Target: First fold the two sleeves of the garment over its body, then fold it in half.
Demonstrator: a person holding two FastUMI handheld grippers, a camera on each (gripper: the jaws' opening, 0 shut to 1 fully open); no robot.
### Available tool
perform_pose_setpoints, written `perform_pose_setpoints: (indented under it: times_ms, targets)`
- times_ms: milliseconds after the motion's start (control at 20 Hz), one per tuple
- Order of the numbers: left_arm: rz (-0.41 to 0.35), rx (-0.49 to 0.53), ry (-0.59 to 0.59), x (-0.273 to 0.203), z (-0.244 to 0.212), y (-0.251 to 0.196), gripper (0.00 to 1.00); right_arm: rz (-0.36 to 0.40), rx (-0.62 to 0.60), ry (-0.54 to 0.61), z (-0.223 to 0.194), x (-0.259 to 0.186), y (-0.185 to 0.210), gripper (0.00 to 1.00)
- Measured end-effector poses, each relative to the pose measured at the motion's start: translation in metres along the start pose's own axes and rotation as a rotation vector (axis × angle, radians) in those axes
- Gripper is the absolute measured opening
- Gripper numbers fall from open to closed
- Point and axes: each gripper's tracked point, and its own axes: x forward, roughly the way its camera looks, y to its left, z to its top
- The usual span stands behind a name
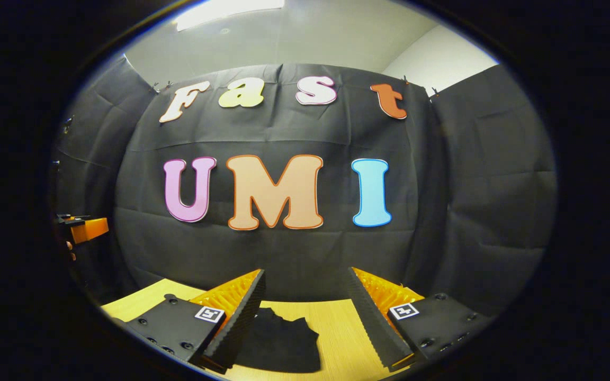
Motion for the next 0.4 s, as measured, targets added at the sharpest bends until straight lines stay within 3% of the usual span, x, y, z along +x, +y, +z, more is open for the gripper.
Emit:
perform_pose_setpoints:
  times_ms: [100, 150, 200, 250, 300, 400]
  targets:
    - [-0.021, 0.009, -0.005, -0.026, 0.008, -0.008, 0.97, -0.005, 0.029, 0.006, -0.003, -0.024, -0.004, 0.99]
    - [-0.022, 0.007, 0.002, -0.037, 0.008, -0.009, 0.95, -0.007, 0.047, 0.014, -0.006, -0.037, -0.005, 0.94]
    - [-0.016, 0.008, 0.003, -0.049, 0.008, -0.009, 0.99, -0.008, 0.059, 0.020, -0.009, -0.048, -0.006, 0.94]
    - [-0.012, 0.009, 0.003, -0.059, 0.008, -0.010, 0.92, -0.006, 0.064, 0.029, -0.013, -0.057, -0.006, 0.94]
    - [-0.010, 0.017, -0.006, -0.067, 0.010, -0.012, 0.99, -0.003, 0.066, 0.035, -0.016, -0.063, -0.007, 0.94]
    - [-0.011, 0.029, -0.015, -0.078, 0.014, -0.013, 0.99, 0.003, 0.063, 0.039, -0.017, -0.070, -0.007, 0.94]
